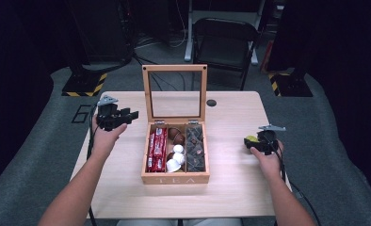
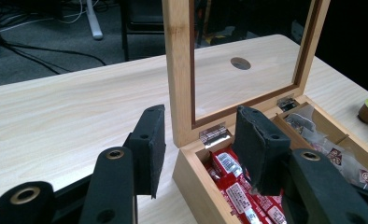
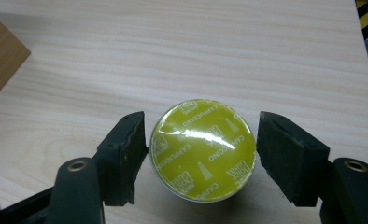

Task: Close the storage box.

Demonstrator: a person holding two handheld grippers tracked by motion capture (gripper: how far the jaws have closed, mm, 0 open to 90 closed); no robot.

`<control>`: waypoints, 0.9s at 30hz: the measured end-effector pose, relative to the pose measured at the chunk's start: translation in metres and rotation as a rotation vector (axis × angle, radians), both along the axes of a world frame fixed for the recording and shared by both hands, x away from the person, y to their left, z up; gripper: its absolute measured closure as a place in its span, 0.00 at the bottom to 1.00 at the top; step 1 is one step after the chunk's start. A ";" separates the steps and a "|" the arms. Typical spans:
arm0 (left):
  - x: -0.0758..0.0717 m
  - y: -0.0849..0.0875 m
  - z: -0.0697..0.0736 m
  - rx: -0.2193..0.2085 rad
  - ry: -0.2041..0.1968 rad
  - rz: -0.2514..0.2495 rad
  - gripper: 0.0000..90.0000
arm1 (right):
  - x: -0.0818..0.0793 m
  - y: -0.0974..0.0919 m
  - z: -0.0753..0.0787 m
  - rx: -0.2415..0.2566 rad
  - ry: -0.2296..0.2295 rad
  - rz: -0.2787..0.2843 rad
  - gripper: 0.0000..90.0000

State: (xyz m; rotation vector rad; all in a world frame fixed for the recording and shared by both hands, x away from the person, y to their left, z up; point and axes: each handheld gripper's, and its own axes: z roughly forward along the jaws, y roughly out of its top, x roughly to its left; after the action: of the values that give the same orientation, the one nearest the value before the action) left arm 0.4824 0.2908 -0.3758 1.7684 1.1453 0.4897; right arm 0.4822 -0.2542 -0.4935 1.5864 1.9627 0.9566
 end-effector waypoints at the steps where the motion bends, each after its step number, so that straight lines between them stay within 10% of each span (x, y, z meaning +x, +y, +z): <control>1: 0.000 0.001 0.000 0.001 0.000 -0.002 0.59 | 0.000 -0.001 0.002 0.002 -0.006 -0.001 0.36; 27: 0.003 -0.003 0.004 0.008 -0.004 -0.012 0.59 | -0.002 0.016 0.048 -0.012 -0.090 0.078 0.37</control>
State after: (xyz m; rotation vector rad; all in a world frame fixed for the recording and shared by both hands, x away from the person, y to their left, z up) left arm 0.4853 0.2876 -0.3719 1.7790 1.1307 0.4912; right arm 0.4797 -0.2382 -0.4460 1.4439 1.9773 1.0272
